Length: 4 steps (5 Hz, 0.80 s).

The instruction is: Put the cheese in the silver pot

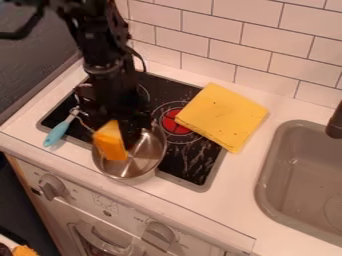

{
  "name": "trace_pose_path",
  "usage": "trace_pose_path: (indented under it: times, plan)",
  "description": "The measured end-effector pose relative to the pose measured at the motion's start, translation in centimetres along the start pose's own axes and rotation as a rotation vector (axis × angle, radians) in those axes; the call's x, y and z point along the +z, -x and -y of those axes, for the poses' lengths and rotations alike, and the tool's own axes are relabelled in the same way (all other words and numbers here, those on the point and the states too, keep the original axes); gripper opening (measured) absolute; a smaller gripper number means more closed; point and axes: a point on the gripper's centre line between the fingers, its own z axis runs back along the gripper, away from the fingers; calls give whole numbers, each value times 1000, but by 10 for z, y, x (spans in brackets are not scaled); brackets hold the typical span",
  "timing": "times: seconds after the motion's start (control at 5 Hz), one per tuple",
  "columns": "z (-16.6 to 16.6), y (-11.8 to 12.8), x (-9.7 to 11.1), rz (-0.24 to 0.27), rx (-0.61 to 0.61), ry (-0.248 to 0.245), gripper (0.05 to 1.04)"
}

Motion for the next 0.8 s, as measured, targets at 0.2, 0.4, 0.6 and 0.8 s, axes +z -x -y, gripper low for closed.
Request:
trace_pose_path:
  times: [0.2,0.4,0.6,0.8]
  plan:
    - [0,-5,-12,6,-6,7,590]
    - [0,-6,-16,7,-12,11,894]
    - [2,-3,-15,-15,-3,22,1009]
    - [2,-10,12,32,8,39,1004]
